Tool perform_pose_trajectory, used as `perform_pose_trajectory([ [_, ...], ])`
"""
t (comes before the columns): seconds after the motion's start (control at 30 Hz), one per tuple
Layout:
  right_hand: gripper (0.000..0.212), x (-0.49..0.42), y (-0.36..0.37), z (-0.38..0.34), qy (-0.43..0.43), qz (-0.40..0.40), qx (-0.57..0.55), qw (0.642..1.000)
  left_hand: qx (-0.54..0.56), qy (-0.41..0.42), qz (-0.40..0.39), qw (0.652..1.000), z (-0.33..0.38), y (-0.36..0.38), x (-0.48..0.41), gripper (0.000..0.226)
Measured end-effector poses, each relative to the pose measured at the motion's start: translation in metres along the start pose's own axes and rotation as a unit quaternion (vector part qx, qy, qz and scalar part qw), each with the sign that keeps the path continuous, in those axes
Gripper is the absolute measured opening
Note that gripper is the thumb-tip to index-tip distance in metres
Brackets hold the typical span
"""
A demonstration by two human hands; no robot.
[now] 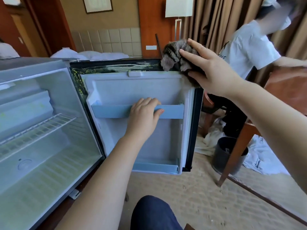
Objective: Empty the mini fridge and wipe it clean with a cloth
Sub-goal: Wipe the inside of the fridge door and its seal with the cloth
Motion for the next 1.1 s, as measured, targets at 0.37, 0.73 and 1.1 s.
perform_pose_trajectory([
  [0.37, 0.044, -0.066, 0.035, -0.043, 0.035, 0.016, -0.018, 0.999, -0.023, -0.096, 0.054, 0.994, -0.069, -0.03, -0.001, 0.021],
  [0.73, 0.05, -0.079, 0.063, -0.068, 0.03, 0.052, -0.057, 0.997, -0.004, -0.092, 0.067, 0.993, -0.068, -0.03, 0.001, 0.022],
  [1.1, 0.041, -0.009, 0.002, 0.04, 0.129, 0.143, -0.026, 0.981, 0.013, -0.113, 0.067, 0.991, -0.07, -0.019, -0.002, 0.025],
])
Point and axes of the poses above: each hand's wrist, its own x-axis away from the middle knuckle, its own y-axis out of the palm, z = x × y, the point moved 9 cm from there along -x, towards the middle knuckle, and after that the axes turned 8 degrees about z, right-handed, at the moved point
